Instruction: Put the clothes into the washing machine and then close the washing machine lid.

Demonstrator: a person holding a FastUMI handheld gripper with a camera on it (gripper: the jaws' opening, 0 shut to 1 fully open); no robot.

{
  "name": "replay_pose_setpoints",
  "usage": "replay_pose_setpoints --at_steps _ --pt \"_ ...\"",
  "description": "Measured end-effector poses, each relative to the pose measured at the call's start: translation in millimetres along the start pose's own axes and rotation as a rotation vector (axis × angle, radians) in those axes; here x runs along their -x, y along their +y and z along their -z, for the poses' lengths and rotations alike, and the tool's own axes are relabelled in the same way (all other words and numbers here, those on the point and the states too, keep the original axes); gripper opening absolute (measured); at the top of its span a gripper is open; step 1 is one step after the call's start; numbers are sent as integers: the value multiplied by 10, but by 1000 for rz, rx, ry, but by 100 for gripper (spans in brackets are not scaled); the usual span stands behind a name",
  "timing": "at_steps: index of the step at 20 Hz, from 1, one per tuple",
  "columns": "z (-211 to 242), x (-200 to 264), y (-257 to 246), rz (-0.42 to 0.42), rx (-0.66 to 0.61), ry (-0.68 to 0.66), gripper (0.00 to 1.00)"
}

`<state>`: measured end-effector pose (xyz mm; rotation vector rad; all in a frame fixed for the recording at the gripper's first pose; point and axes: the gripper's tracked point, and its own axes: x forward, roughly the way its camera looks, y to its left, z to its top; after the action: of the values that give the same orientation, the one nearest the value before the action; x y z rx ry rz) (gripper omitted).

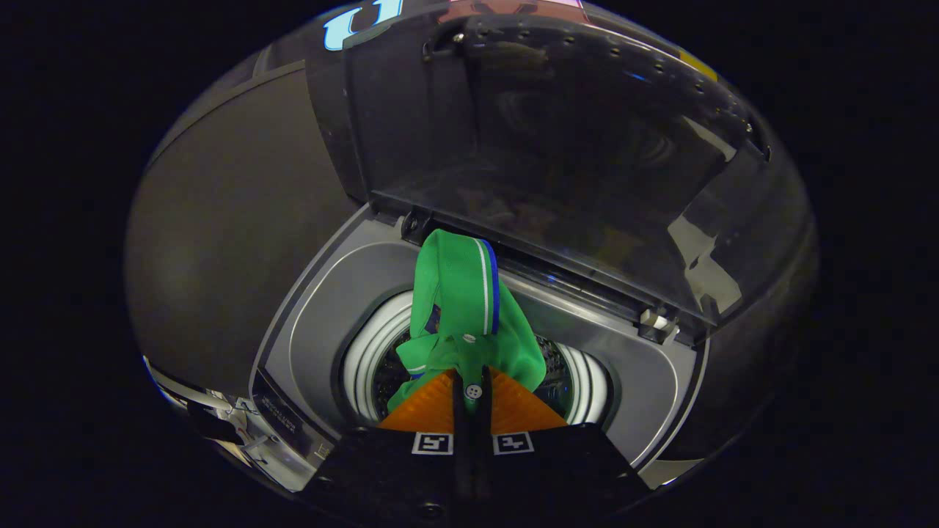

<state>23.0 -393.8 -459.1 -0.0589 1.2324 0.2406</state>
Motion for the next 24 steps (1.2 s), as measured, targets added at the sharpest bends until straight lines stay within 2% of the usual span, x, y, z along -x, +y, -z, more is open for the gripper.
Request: replay_pose_setpoints --at_steps 2,5,6,7,9,10,14,21,24 --pt "0 -81 -6 20 10 4 5" --pt "37 -180 4 27 -40 26 6" --pt "49 -201 -6 31 -57 29 8" --pt "52 -225 16 20 -81 19 14" --pt "-44 -208 29 6 -125 -30 42" --pt "-116 -201 -16 19 -140 -69 43" --pt "-197 -119 -209 83 -212 -95 99" --pt "-337 342 -286 178 -328 -162 99" --pt "-363 657 -217 197 -318 -135 99"
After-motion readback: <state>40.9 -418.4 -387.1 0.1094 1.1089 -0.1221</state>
